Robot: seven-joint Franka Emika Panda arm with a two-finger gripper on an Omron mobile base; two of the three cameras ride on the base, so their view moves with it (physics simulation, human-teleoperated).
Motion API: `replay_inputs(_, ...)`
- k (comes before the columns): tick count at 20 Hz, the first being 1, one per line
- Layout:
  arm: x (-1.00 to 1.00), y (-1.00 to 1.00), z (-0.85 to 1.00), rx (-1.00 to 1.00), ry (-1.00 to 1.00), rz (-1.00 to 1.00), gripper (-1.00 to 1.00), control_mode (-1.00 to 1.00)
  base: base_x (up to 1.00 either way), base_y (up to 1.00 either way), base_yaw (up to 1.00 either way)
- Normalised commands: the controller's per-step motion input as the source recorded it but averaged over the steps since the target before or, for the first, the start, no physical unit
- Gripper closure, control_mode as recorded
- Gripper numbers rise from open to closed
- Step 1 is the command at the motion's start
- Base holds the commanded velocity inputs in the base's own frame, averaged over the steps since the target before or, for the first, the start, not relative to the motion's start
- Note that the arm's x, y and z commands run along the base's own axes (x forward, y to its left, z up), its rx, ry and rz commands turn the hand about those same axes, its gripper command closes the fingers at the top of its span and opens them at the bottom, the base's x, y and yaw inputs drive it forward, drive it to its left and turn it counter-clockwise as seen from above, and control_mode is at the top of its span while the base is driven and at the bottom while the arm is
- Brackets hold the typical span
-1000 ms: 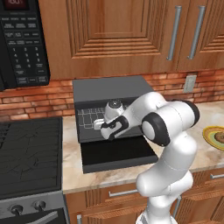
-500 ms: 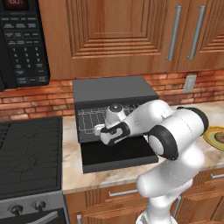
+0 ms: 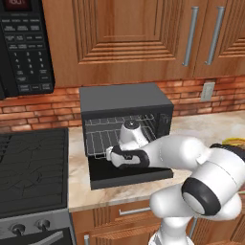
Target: Pick up the bagel from the plate, place it on the toaster oven rack, close the door, and set the timer.
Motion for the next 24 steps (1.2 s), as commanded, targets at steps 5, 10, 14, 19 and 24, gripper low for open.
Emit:
replay_inputs(5, -0.14, 0.02, 0.00, 0.00, 0.05, 0.00, -1.00, -1.00, 0.00, 0.00, 0.00)
replay_inputs(10, 0.02, 0.00, 0.47, 0.00, 0.00, 0.00, -1.00, -1.00, 0.00, 0.00, 0.00)
replay_inputs(14, -0.37, 0.00, 1.00, 0.00, 0.00, 0.00, -1.00, -1.00, 0.00, 0.00, 0.00)
replay_inputs(19, -0.65, -0.06, 1.00, 0.00, 0.05, 0.00, -1.00, -1.00, 0.00, 0.00, 0.00)
replay_inputs(24, -0.58, -0.69, 0.76, 0.00, 0.08, 0.00, -1.00, -1.00, 0.00, 0.00, 0.00)
